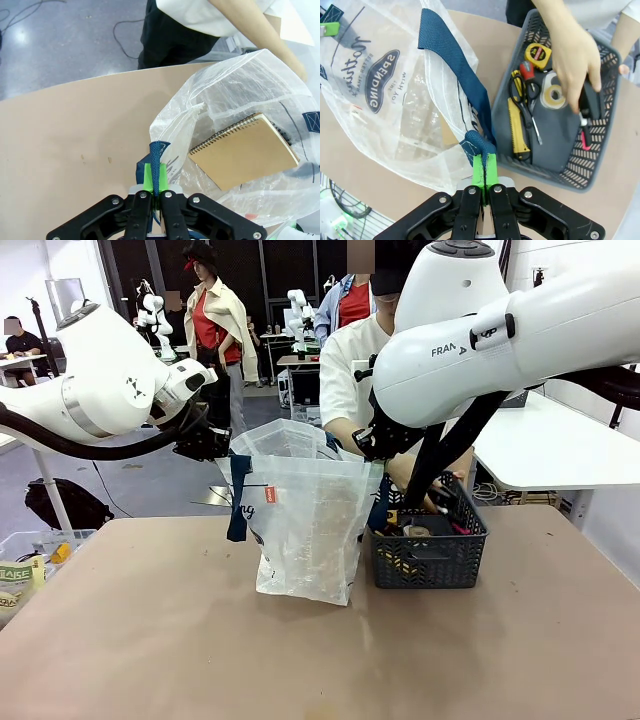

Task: Transfer purchased items from the store into the shopping bag.
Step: Move the Reusable shopping bag to the right side of the table.

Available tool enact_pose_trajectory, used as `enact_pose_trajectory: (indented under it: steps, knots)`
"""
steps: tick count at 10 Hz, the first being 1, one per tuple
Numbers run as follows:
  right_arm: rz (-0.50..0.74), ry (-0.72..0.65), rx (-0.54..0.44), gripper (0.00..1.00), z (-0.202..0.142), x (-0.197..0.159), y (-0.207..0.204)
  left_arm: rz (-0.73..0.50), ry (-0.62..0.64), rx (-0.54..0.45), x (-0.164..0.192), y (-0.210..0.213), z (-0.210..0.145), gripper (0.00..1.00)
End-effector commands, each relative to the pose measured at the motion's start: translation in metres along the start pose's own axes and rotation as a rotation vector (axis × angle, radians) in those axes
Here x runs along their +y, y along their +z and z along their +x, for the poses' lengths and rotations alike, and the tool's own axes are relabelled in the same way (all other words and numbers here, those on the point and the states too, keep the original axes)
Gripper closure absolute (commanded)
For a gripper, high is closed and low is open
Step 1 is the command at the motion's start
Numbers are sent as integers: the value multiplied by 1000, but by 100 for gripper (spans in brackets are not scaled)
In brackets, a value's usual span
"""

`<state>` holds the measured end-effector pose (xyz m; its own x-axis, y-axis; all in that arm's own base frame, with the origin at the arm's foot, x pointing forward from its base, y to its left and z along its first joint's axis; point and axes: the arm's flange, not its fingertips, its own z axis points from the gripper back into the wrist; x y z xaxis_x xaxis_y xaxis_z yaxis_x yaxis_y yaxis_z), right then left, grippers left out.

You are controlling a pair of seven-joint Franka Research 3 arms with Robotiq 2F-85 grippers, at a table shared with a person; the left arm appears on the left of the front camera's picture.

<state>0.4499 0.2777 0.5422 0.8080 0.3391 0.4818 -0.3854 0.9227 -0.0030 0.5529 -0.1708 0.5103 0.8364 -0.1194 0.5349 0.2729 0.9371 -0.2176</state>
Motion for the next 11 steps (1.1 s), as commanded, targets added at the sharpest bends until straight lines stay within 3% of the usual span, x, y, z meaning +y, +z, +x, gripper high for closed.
enact_pose_trajectory:
  steps: [1,11]
  knots:
    - [-1,-7,-9,100,-3,-3,0,9,-6,-7,3,2,4,100]
    - [-1,-7,-9,100,-3,-3,0,9,-6,-7,3,2,4,100]
